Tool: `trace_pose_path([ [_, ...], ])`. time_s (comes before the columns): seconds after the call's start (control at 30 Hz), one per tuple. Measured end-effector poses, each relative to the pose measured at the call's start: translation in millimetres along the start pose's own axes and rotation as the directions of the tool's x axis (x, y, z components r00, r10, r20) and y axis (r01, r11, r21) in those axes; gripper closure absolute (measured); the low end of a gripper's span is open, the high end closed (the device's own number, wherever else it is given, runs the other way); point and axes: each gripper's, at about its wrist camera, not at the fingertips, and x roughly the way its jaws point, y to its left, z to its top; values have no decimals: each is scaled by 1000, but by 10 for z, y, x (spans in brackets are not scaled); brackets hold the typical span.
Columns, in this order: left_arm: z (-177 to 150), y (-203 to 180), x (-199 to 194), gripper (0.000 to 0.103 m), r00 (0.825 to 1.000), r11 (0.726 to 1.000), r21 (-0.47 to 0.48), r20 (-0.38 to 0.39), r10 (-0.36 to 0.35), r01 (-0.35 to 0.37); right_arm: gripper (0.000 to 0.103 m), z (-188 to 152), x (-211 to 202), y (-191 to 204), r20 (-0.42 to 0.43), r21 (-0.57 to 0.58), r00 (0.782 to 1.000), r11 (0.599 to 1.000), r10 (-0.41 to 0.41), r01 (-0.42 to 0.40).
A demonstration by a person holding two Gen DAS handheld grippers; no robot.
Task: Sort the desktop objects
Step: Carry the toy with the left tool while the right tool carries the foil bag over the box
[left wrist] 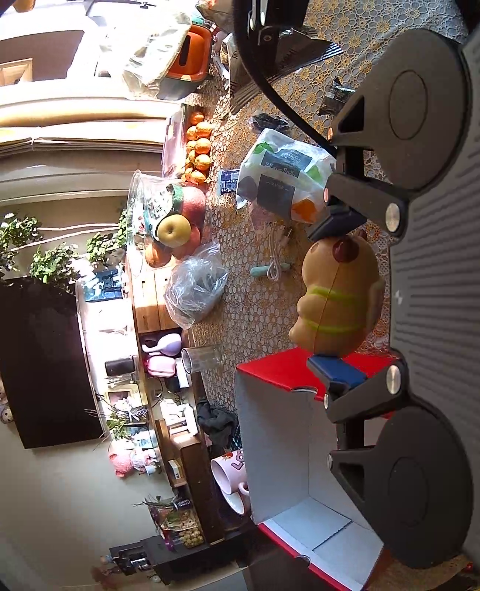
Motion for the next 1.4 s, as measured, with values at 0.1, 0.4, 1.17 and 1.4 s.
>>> trace_pose_path([
  [0.1, 5, 183, -116, 36, 1000, 1000, -19, -7, -22, 22, 62, 48, -66, 149, 6, -14, 1000, 1000, 27, -27],
  [0.4, -12, 851, -367, 36, 998, 998, -37, -20, -56, 55, 62, 157, -180, 652, 19, -79, 994, 991, 109, -107],
  [1.17, -39, 2188, -274, 36, 998, 992, -113, -32, 55, -59, 62, 416, 103, 2104, -34, -241, 952, 922, 305, -304],
  [1.4, -51, 2381, -69, 36, 996, 994, -93, -73, 58, -65, 62, 436, 296, 2361, -89, -265, 940, 902, 329, -341],
])
